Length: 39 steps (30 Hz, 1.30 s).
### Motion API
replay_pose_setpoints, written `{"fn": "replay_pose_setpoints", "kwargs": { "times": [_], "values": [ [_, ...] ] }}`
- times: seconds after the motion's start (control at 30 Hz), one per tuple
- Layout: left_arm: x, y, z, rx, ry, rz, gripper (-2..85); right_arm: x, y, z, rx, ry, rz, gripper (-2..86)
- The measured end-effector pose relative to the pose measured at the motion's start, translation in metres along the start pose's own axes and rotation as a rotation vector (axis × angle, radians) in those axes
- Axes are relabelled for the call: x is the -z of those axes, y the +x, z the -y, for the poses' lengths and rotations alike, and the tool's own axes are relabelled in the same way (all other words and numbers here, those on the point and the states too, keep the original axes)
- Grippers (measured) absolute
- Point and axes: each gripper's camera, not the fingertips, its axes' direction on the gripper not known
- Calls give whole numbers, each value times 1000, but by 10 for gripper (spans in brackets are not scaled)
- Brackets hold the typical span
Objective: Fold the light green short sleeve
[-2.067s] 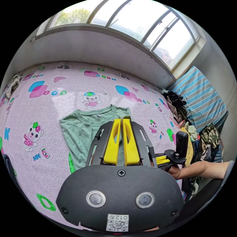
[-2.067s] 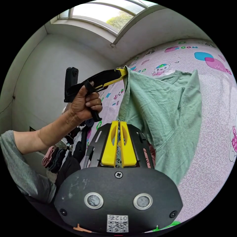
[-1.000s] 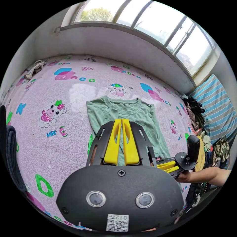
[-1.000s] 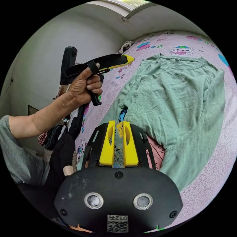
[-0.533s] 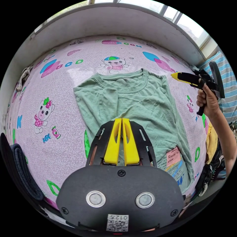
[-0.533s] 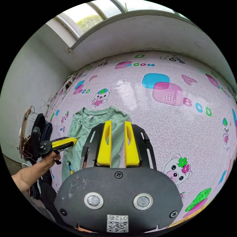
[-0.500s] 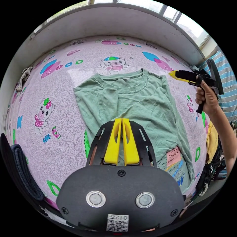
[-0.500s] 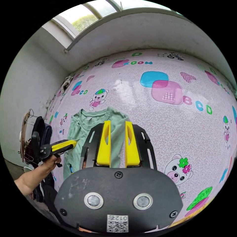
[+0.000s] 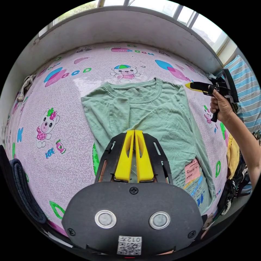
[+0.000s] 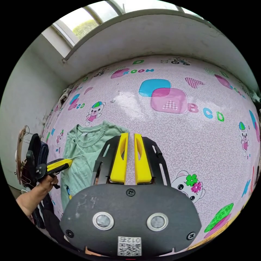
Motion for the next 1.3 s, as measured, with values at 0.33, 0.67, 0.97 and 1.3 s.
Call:
{"fn": "replay_pose_setpoints", "kwargs": {
  "times": [0.33, 0.67, 0.97, 1.3],
  "values": [
    [-4, 1, 3, 9, -16, -6, 2, -58, -107, -22, 285, -229, -6, 31],
    [-10, -3, 4, 18, -11, -9, 3, -30, -136, -46, 288, -134, 98, 37],
    [-18, -14, 9, 24, -23, -22, 2, 39, -130, -84, 181, 25, 125, 8],
    [-29, -38, 28, 54, -100, -62, 4, 8, -176, -125, 149, -226, 153, -7]
  ]
}}
